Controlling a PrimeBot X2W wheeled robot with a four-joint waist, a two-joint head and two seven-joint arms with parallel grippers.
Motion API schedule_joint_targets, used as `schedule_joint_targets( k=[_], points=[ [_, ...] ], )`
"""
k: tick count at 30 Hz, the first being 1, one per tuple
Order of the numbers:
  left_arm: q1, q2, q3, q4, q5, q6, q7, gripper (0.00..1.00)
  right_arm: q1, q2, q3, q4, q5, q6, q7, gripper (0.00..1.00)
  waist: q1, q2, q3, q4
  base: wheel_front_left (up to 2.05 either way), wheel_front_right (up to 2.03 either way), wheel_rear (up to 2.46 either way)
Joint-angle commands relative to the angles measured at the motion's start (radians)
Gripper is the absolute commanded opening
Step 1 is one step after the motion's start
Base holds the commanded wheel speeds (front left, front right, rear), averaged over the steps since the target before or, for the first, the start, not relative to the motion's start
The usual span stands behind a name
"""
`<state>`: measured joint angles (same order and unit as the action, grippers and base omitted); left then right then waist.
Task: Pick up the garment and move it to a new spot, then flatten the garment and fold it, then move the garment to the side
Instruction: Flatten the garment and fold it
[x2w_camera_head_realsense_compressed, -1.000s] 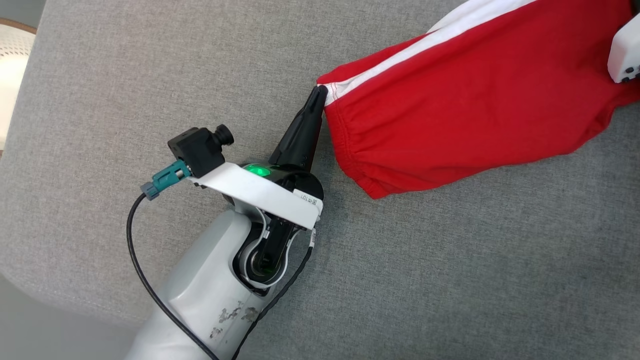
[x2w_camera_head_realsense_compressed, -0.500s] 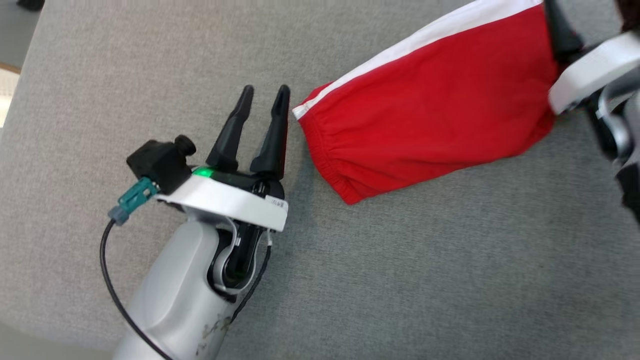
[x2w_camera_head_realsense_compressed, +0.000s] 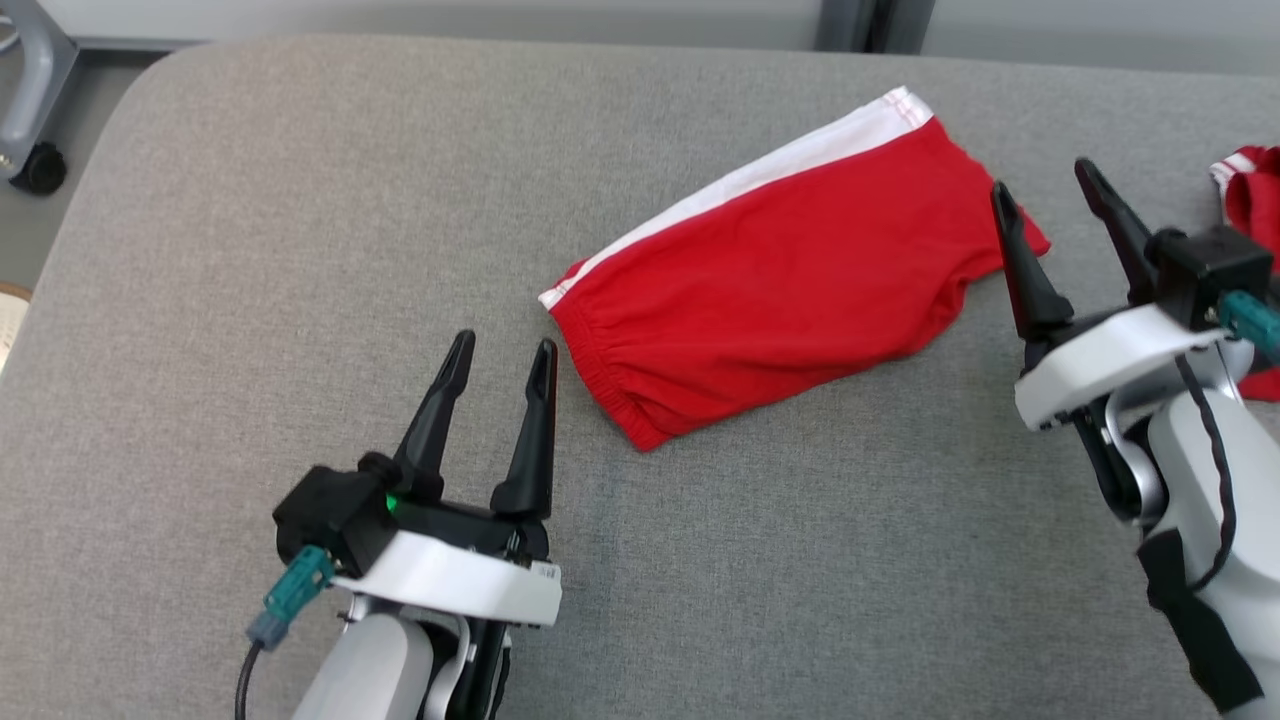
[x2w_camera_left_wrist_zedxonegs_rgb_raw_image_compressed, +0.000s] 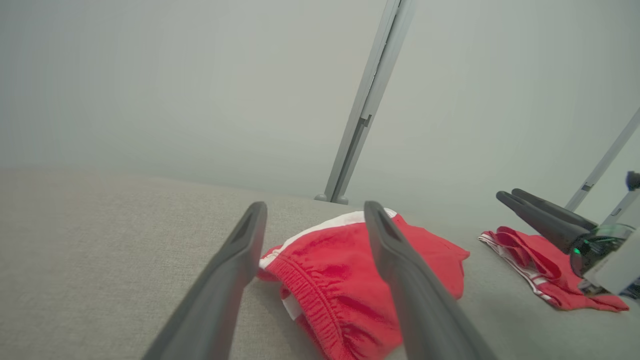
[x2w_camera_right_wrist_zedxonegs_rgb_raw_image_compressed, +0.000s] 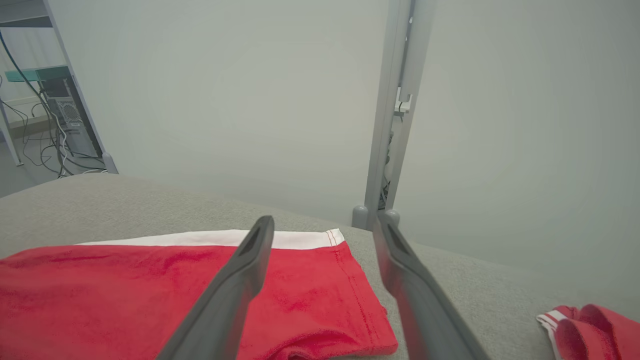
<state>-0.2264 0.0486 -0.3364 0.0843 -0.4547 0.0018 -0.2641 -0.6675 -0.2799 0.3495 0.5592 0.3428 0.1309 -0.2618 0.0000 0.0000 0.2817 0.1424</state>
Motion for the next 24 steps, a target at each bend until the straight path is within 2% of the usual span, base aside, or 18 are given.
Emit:
schedule_joint_targets(
  k=[1, 6, 11, 14, 18, 24],
  points=[
    [0.020, 0.004, 0.007, -0.017, 0.019, 0.007, 0.001, 1.00, 0.034, 0.004, -0.014, -0.010, 0.005, 0.000, -0.006, 1.00, 0.0000, 0.0000, -0.032, -0.009, 0.00, 0.00, 0.00],
    [0.085, 0.004, 0.009, -0.045, 0.042, 0.028, 0.001, 1.00, 0.121, 0.021, -0.059, -0.014, 0.042, 0.000, -0.006, 1.00, 0.0000, 0.0000, -0.068, -0.006, 0.00, 0.00, 0.00],
    [0.117, 0.004, -0.007, -0.060, 0.063, 0.038, 0.001, 1.00, 0.141, 0.019, -0.064, 0.046, 0.124, 0.000, -0.006, 1.00, 0.0000, 0.0000, -0.080, 0.011, 0.00, 0.00, 0.00],
    [0.116, 0.004, -0.021, -0.070, 0.072, 0.042, 0.001, 1.00, 0.100, -0.010, -0.058, 0.117, 0.172, 0.000, -0.006, 1.00, 0.0000, 0.0000, -0.068, 0.030, 0.00, 0.00, 0.00],
    [0.099, 0.004, -0.040, -0.082, 0.077, 0.045, 0.001, 1.00, 0.014, -0.045, -0.040, 0.246, 0.176, 0.000, -0.001, 1.00, 0.0000, 0.0000, -0.036, 0.064, 0.00, 0.00, 0.00],
    [0.078, 0.004, -0.075, -0.087, 0.078, 0.048, 0.001, 1.00, -0.122, -0.072, -0.012, 0.396, 0.220, 0.000, 0.067, 1.00, 0.0000, 0.0000, 0.016, 0.115, 0.00, 0.00, 0.00]
  ],
)
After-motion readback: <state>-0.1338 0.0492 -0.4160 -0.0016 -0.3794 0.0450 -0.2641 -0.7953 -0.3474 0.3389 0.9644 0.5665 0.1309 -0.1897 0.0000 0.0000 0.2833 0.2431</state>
